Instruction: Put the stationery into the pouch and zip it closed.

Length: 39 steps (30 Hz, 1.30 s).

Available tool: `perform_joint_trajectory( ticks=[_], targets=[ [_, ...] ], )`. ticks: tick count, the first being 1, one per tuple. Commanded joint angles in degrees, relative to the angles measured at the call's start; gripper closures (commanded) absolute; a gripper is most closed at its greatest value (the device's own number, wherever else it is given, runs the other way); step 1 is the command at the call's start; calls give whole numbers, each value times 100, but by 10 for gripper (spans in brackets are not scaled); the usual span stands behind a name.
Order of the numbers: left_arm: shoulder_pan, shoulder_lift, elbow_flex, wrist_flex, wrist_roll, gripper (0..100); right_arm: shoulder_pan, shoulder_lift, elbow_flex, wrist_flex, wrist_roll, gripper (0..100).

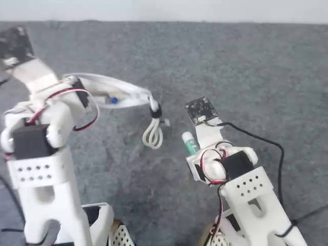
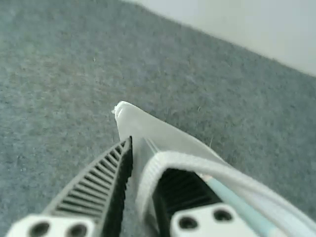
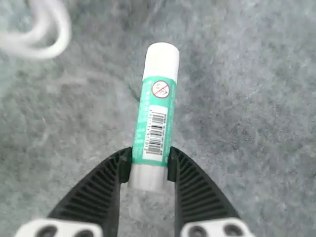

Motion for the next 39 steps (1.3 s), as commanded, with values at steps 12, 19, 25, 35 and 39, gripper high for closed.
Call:
perform_joint_trajectory(
  ticks=[12,19,25,35,39],
  targets=[
    [-343,-35,673,-747,-237,987,40,-171,88,-242,-211,805],
    [-527,-35,699,-721,-220,987,40,1138,-545,-242,-308,805],
    [-527,-44,778,-747,-220,987,92,2501,-1090,-242,-316,805],
    [-519,-44,822,-791,-220,987,585,3644,-1178,-1358,-273,884],
    [-519,-44,822,-791,-220,987,611,3987,-1178,-1684,-273,902]
  ],
)
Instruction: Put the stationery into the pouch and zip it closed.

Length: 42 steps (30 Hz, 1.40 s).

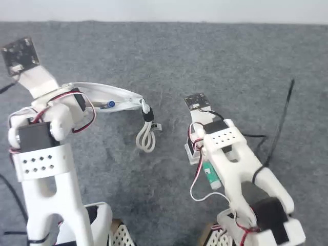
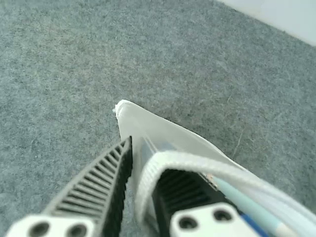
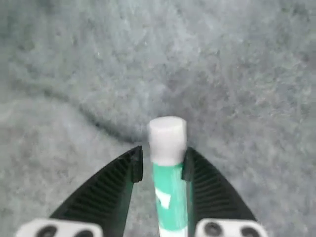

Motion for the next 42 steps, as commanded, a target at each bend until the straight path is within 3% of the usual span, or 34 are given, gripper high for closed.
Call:
perform_joint_trajectory(
  ticks=[1,20,28,31,42],
  targets=[
    [-35,-53,-127,-246,-44,987,110,154,-316,-224,-9,902],
    [-18,-53,-119,-220,-44,987,101,558,-316,-233,0,908],
    [-18,-88,-31,-246,-44,987,110,936,-352,-224,448,920],
    [-18,-88,-31,-246,-44,987,110,620,-352,-180,448,998],
    [-9,-88,-31,-246,-44,987,57,-1851,-308,927,475,992]
  ],
)
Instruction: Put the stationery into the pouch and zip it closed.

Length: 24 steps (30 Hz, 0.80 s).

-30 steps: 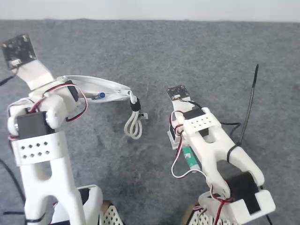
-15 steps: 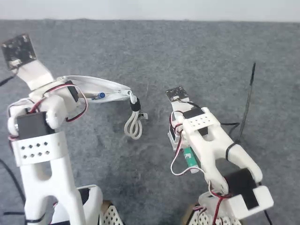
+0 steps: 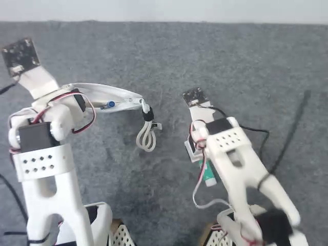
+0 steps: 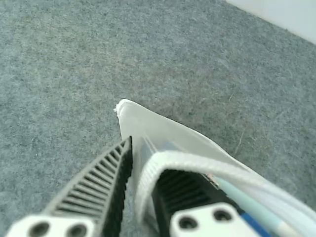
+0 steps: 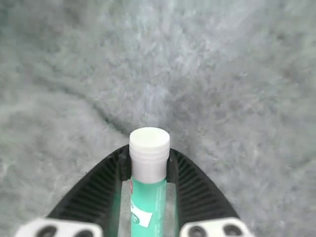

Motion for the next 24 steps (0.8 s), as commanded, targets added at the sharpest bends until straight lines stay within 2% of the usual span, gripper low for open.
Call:
perform_joint_trajectory(
  ticks=[1,8,14,24],
  targets=[
    [0,-88,-101,-237,-44,987,57,-1095,-62,295,88,992],
    [0,-88,-75,-308,-44,987,4,-2343,-62,426,53,992],
    [-9,-88,-75,-308,-44,987,-725,-3248,-70,295,53,992],
    [0,-88,-75,-308,-35,987,-1499,-4171,-88,-1341,88,992]
  ],
)
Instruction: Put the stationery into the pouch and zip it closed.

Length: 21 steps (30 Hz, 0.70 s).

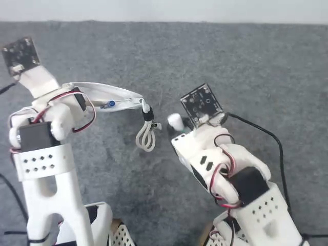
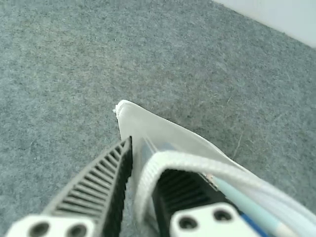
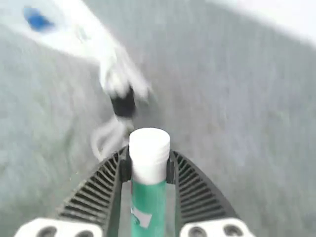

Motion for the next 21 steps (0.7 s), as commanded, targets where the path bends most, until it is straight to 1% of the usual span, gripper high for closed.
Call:
perform_joint_trajectory(
  ticks=[1,7,11,15,21],
  targets=[
    [-9,-88,-75,-211,-35,987,-330,-251,-105,-725,70,992],
    [-26,-88,-75,-211,-35,987,-778,-145,-105,-1692,62,992],
    [-9,-88,-75,-211,-35,987,-778,-145,-88,-2264,70,992],
    [-9,-88,-75,-220,-35,988,-787,-145,-79,-3099,44,992],
    [-9,-88,-75,-220,-35,988,-1253,-75,-62,-4110,35,992]
  ],
)
